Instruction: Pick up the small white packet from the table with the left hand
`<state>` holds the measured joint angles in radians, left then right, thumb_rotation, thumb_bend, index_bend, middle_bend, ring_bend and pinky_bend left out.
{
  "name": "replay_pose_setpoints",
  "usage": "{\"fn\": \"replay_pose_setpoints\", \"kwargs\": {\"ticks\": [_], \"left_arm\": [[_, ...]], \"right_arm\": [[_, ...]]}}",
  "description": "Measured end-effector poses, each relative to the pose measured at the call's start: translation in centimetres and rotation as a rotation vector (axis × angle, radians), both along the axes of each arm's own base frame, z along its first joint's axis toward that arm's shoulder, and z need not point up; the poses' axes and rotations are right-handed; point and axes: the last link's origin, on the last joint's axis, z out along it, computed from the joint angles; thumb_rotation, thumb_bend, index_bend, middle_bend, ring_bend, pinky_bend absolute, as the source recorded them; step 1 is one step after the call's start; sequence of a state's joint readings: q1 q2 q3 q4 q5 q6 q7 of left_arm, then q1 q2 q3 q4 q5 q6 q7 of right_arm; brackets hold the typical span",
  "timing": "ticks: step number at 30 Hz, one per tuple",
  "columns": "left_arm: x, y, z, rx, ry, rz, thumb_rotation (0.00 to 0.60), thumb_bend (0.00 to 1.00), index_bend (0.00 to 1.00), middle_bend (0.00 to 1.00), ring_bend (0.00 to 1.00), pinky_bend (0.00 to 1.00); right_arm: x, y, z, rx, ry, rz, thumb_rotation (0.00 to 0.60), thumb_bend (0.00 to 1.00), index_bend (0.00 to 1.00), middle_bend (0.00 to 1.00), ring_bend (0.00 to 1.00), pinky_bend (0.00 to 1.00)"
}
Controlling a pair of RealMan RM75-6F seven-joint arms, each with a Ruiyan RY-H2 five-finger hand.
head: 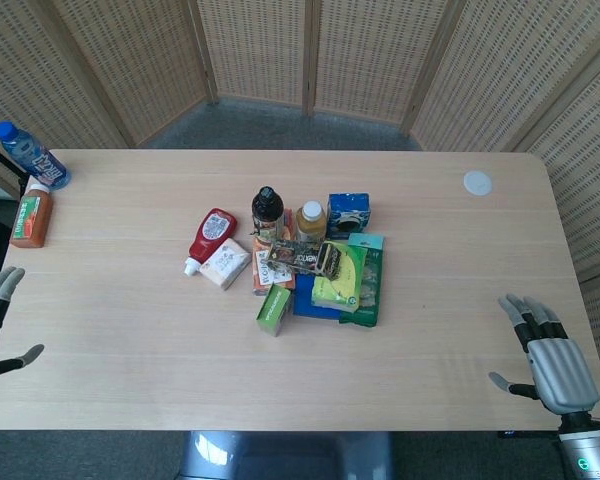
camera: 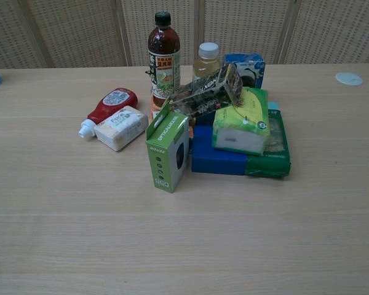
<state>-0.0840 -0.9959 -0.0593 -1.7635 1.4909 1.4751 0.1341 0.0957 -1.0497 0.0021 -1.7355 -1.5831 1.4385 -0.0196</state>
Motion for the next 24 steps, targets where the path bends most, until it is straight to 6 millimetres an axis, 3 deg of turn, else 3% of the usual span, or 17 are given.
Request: {"fn": "replay_pose_setpoints", "kwargs": {"ticks": [7,12,20,24], "left_arm": [[2.4,4.0,-1.1,-0.106,0.086,-0.027,0.6,0.0,0.0,0.0,0.0,0.0],[5.3,7.5,-2.7,-0.186,0.205,-0.084,0.6,0.0,0.0,0.0,0.0,0.0],[8.9,12.7,-8.6,-0.35,0.339,-0.189,0.6,0.0,0.0,0.0,0.0,0.0],[10.0,14.1,-11.4,-0.373,0.366,-0.225,0.6,0.0,0.0,0.0,0.0,0.0]], "right_arm": [[0.0,0.0,0.0,0.003,0.0,0.0,0.582,0.0,0.0,0.0,0.0,0.0],[0.1,0.0,0.0,0.007,-0.005,0.003,0.584,0.0,0.0,0.0,0.0,0.0],[0.1,0.1,0.1,0.009,-0.013,0.006,0.584,0.0,0.0,0.0,0.0,0.0],[0.1,0.0,0.2,0.009,-0.02,0.005,0.582,0.0,0.0,0.0,0.0,0.0]]}}
